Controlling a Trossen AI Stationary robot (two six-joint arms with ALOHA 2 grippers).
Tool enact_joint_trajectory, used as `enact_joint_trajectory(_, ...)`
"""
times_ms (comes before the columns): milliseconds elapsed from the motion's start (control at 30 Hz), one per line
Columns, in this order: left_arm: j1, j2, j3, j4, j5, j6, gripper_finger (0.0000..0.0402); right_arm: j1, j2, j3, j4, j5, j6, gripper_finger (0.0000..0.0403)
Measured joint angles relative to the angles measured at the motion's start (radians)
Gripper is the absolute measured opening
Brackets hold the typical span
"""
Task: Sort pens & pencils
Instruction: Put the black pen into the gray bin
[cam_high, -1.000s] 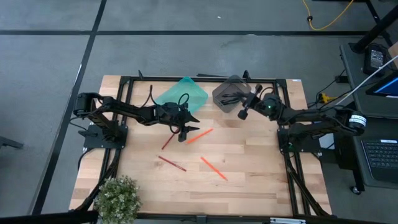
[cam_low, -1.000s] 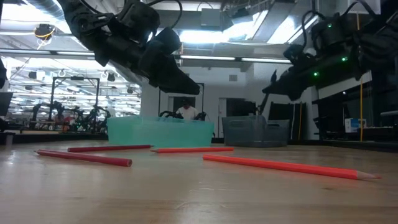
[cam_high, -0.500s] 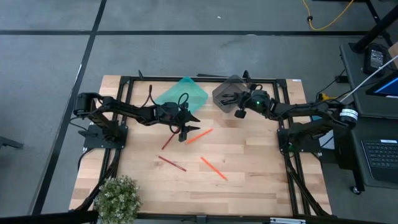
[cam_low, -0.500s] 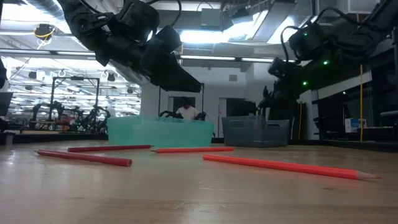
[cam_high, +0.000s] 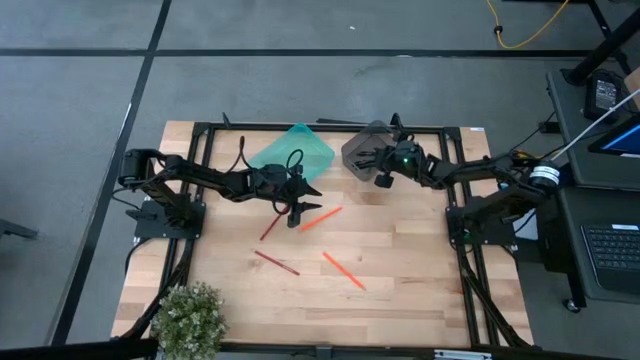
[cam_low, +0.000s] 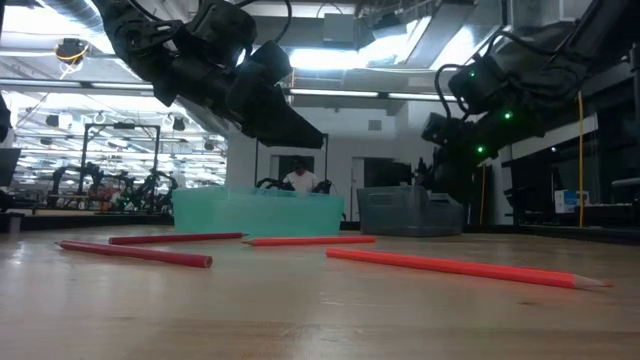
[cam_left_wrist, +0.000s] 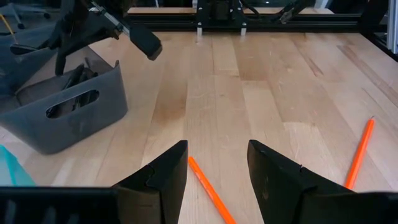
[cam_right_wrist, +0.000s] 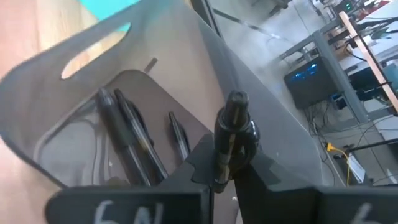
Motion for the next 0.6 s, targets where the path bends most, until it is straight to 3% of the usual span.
enact_joint_trajectory(500, 0.000, 0.000, 0.000, -0.001, 0.000, -0.002, 0.0160, 0.000, 0.001, 0.000, -0.006, -0.011, 0.007, 0.0036)
enact_joint_trajectory(600, 0.000, 0.000, 0.000, -0.001, 0.000, -0.002, 0.0160, 0.000, 0.001, 0.000, -0.007, -0.011, 0.008, 0.0056)
